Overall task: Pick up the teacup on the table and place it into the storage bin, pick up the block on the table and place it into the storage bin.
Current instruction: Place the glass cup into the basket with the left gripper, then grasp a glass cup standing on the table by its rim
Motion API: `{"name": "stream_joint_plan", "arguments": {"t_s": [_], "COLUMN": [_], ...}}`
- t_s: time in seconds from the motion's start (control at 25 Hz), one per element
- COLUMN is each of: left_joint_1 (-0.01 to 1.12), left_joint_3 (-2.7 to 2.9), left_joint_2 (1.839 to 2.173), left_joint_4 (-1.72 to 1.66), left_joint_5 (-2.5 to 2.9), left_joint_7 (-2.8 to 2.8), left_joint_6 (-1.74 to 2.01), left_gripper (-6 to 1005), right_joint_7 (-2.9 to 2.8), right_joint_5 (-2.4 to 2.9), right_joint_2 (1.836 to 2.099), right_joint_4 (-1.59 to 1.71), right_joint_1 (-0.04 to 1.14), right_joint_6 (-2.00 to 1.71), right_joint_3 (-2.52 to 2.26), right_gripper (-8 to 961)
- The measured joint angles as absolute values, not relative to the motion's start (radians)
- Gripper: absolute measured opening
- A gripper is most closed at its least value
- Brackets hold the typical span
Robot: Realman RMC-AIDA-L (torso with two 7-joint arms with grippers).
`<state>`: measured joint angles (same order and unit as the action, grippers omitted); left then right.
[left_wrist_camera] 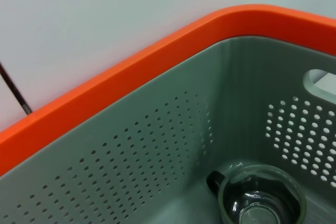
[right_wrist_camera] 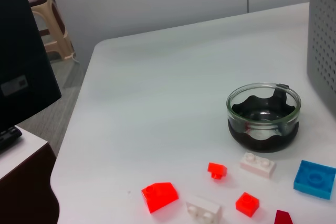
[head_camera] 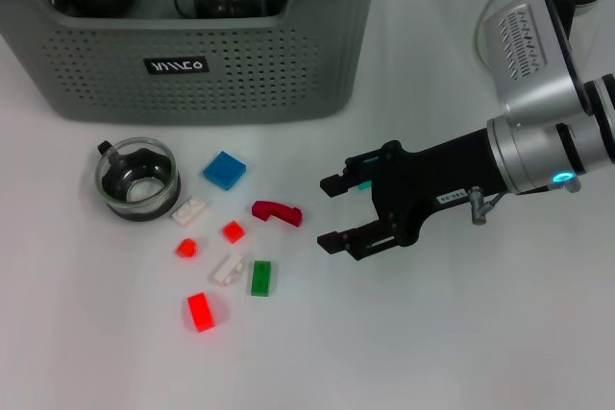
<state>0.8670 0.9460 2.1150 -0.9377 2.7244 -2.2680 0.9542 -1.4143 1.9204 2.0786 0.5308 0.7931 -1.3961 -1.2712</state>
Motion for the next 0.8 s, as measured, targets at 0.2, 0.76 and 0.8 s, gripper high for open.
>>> {"name": "stream_joint_plan", "arguments": {"t_s": [0.2, 0.76, 0.8], "left_joint_1": [0.86, 0.679, 0.667], "left_joint_3": [0.946, 0.828, 0.822], "left_joint_2": [2.111, 2.098, 2.096], "left_joint_4": [-0.956, -1.514, -1.53], "left_joint_5": [2.724, 2.341, 2.296], "left_joint_7": [-2.28, -2.303, -2.301], "left_joint_6": [0.959, 1.415, 1.444], "left_gripper": [507, 825, 826], "right_joint_7": [-1.414, -1.41, -1.408], "right_joint_5": [1.921, 1.92, 1.92], "right_joint_2": [2.078, 2.072, 2.071], "right_joint_4": [0.531, 0.531, 0.531], "right_joint_1": [0.79, 0.79, 0.789], "right_joint_6": [-1.395, -1.388, -1.388], "right_joint_3": [-1.27, -1.27, -1.27], "right_gripper": [760, 760, 760]}}
